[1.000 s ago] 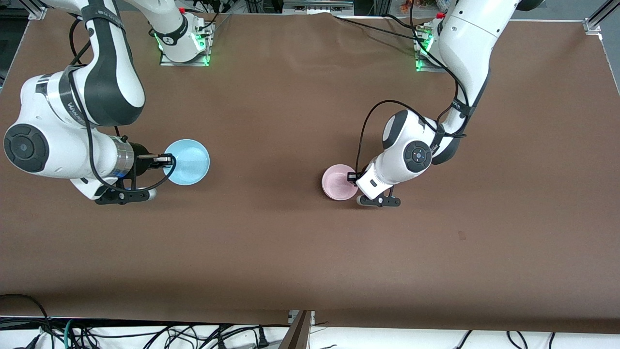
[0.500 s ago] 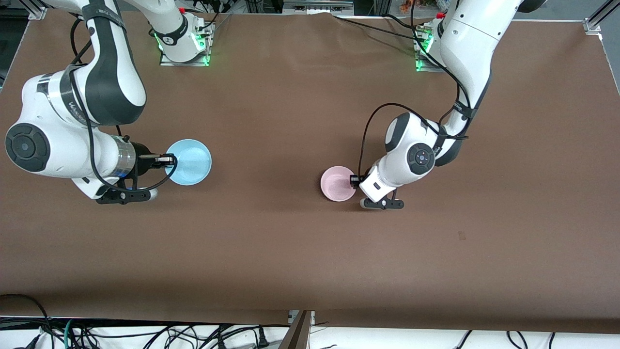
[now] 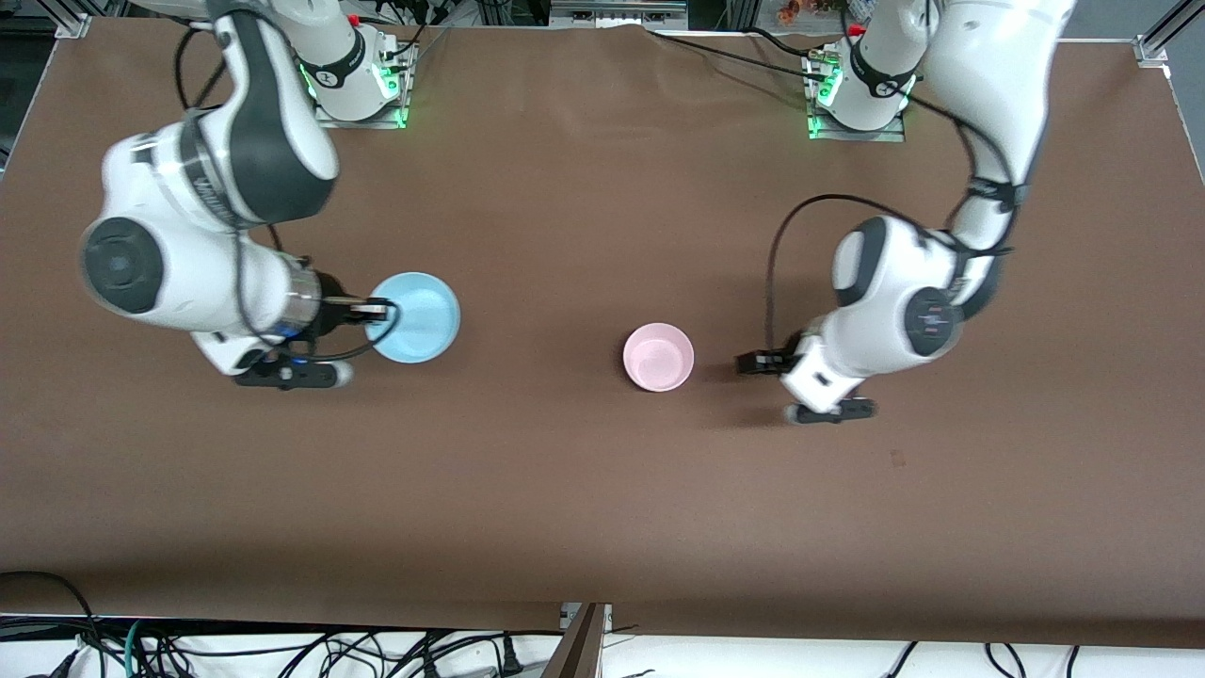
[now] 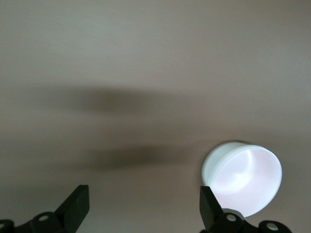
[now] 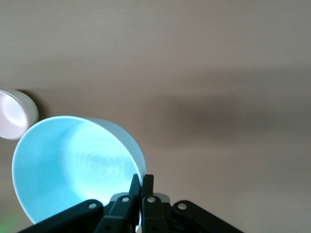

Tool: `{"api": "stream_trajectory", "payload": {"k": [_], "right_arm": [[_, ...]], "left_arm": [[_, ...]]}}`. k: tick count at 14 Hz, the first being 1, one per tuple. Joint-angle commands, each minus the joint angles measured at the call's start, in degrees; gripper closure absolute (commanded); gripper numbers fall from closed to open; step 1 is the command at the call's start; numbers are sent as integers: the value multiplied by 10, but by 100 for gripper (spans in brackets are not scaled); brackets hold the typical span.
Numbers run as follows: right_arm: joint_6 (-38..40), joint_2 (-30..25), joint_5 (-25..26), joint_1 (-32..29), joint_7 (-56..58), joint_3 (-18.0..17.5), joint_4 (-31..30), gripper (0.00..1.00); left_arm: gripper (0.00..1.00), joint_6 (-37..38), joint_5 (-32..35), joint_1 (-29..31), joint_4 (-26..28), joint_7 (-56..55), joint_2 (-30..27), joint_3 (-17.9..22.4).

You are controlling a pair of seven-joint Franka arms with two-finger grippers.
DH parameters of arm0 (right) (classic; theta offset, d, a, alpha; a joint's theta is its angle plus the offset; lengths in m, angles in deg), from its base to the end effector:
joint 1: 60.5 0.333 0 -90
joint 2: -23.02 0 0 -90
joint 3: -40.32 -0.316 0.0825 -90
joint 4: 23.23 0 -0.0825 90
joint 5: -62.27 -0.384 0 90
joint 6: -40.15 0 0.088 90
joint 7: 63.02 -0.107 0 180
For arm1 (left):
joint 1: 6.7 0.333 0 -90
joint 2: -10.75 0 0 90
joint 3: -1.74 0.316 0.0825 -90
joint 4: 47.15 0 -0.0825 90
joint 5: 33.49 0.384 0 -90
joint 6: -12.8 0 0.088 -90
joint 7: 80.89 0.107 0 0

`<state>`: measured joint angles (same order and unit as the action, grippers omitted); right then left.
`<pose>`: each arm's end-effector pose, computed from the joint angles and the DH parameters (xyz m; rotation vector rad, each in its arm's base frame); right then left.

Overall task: Stack pink and blue bowls on white bowl
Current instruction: 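Carry the blue bowl onto the pink bowl while the left gripper retracts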

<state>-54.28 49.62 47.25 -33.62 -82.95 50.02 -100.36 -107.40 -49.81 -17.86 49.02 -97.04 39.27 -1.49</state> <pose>0.6327 0.2448 0.4527 -3.0001 0.1156 0.3098 0.6433 -0.1750 0.3094 2.8836 0.2753 -0.2127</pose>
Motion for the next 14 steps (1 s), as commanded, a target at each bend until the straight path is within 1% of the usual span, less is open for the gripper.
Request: {"api": "stream_trajectory", "payload": {"k": [1,3,4,5,7,8,10,11,13,14], "right_arm": [[-59,37,-6,47,-98,-18,22,100],[-131,72,-5,64,-179,-58,28,100],[-170,93,-4,73,-221,-71,32,100],[-204,113,-4,89,-259,-77,41,100],[-246,155,-2,129,-329,-76,67,100],[-270,174,1,147,-359,-75,79,100],[-318,208,3,170,-396,-73,92,100],[-334,218,9,174,-398,-73,93,100],[-342,231,24,182,-400,-73,93,100],[-342,234,25,183,-400,-73,93,100]], "left_arm": [[0,57,54,34,12,-3,-60,30],[0,96,130,64,10,6,-104,28],[0,116,152,71,10,19,-128,26],[0,138,161,74,10,30,-154,25],[0,200,168,97,-2,39,-196,24],[0,231,168,105,-19,56,-204,23],[0,296,162,114,-76,87,-206,24],[0,324,160,115,-96,87,-206,24],[0,363,159,116,-125,89,-209,29],[0,379,159,117,-126,90,-212,30]]}}
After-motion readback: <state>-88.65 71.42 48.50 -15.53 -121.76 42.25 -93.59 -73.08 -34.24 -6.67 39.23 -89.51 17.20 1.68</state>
